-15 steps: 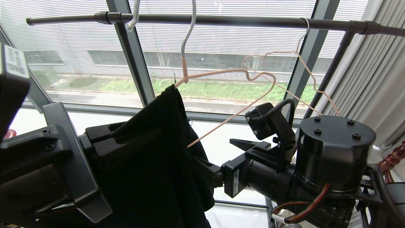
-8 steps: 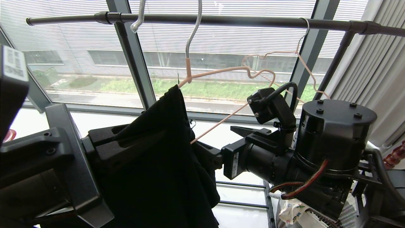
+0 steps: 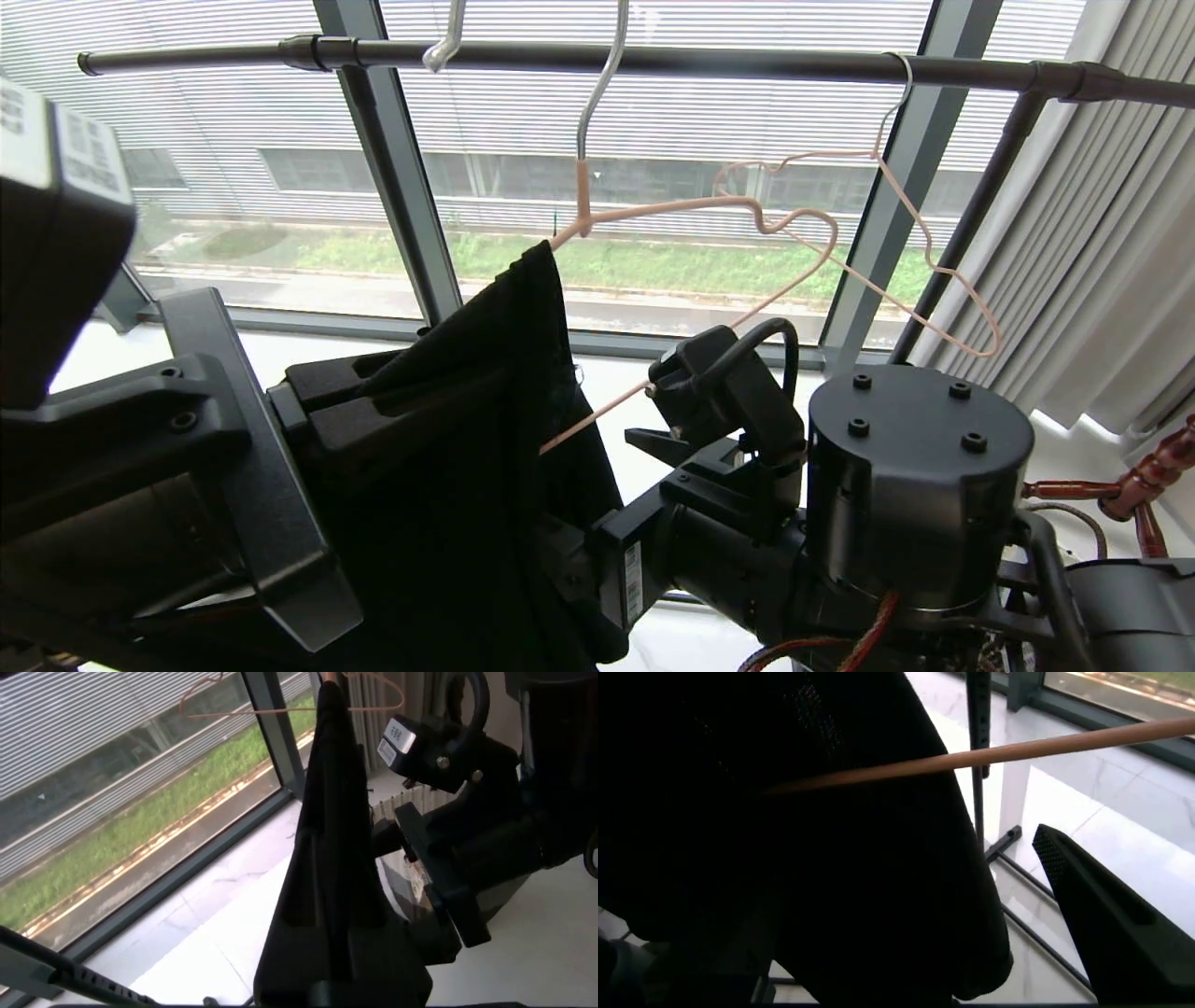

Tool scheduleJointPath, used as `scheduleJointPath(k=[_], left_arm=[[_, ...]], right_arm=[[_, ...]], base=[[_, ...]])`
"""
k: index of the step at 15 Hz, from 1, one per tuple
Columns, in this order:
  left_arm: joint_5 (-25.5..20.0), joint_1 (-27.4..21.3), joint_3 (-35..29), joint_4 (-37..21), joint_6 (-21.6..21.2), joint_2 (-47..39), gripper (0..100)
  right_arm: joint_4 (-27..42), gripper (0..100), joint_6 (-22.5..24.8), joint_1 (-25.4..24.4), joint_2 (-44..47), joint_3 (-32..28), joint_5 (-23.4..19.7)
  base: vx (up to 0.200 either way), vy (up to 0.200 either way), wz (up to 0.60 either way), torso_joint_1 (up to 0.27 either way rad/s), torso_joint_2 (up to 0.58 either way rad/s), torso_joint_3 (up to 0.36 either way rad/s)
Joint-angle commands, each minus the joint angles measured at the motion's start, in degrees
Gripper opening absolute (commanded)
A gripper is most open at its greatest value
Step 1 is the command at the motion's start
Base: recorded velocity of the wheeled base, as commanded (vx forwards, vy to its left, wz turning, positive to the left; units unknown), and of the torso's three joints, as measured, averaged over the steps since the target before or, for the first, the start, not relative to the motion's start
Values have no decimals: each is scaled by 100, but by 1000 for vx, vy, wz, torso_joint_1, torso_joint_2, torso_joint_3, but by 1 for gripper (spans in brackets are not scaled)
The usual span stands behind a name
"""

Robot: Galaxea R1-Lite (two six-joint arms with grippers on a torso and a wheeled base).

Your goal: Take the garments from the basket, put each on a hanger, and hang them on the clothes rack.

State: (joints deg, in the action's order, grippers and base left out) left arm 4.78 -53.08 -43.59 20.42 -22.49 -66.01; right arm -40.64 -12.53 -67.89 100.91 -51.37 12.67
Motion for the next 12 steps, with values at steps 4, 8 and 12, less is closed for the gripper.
scheduleJointPath(k=[4, 8, 12], left_arm=[[76, -1, 0, 15, -10, 27, 0], [392, -1, -26, 24, -80, 53, 0], [392, -1, -53, 24, -98, 62, 0]], right_arm=[[4, 100, 163, 347, 491, -13, 34], [13, 100, 286, 839, 710, -13, 526], [13, 100, 515, 1322, 746, 4, 931]], base=[[0, 0, 0, 0, 0, 0], [0, 0, 0, 0, 0, 0], [0, 0, 0, 0, 0, 0]])
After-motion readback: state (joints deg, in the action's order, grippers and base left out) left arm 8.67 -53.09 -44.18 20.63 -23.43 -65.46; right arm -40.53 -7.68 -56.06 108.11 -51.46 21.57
